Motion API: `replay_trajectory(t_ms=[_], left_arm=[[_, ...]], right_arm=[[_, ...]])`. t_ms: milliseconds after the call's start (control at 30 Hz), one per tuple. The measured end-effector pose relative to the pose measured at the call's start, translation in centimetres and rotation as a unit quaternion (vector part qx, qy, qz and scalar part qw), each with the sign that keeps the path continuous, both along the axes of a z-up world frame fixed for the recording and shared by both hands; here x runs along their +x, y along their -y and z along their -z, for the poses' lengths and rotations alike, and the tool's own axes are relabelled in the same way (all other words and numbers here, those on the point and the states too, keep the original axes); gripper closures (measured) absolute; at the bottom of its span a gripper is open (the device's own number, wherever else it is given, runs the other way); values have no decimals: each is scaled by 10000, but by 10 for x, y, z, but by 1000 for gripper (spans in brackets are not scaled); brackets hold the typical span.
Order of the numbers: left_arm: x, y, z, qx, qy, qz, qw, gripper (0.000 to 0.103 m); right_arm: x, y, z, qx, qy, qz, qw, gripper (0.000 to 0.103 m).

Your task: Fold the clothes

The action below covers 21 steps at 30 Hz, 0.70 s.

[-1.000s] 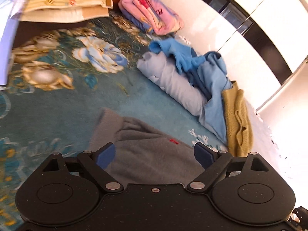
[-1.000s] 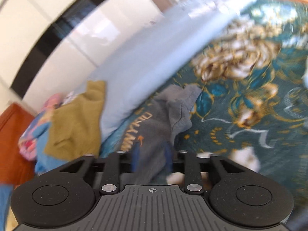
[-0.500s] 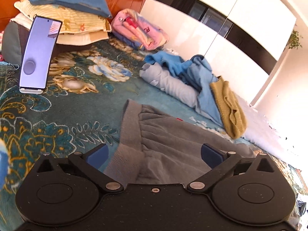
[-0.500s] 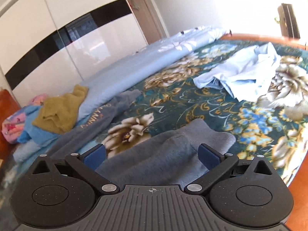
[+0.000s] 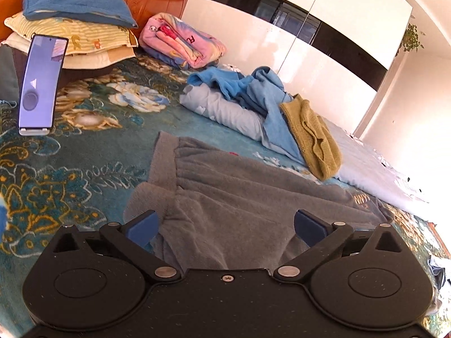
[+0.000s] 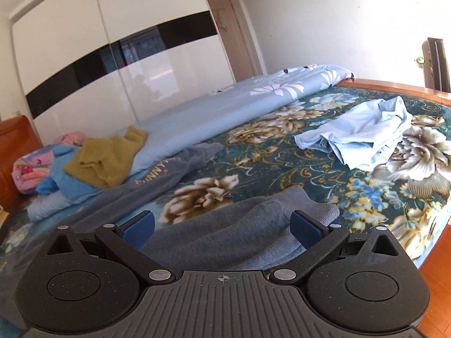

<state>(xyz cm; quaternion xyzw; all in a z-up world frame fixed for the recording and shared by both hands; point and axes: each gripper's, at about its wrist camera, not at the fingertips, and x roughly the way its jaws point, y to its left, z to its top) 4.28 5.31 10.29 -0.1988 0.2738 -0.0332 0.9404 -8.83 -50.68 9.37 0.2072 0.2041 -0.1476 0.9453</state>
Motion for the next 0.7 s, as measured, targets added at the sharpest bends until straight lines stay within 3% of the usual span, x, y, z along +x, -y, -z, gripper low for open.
replay_trajectory(t_ms=[133,300,400,533,700], left_arm=[[-1,2,7,-156,-127,-148,9997,2],[-1,-7,22,-727,-334,-531,9954,2],[-1,-10,30,-858,-371,-639,9936,3],[3,-7,33,-590,-486,-683,9947,3],[8,-8,45,-610,-698,-707,9932,6]], right_arm=[[-5,5,9,385,194,44,9991,0],[-10,19,33,933,337,362,9944,0],[-8,32,49,1331,317,541,9891,0],[2,43,65,1628,98,657,9844,0],[9,57,83,2081,198,739,9751,1]])
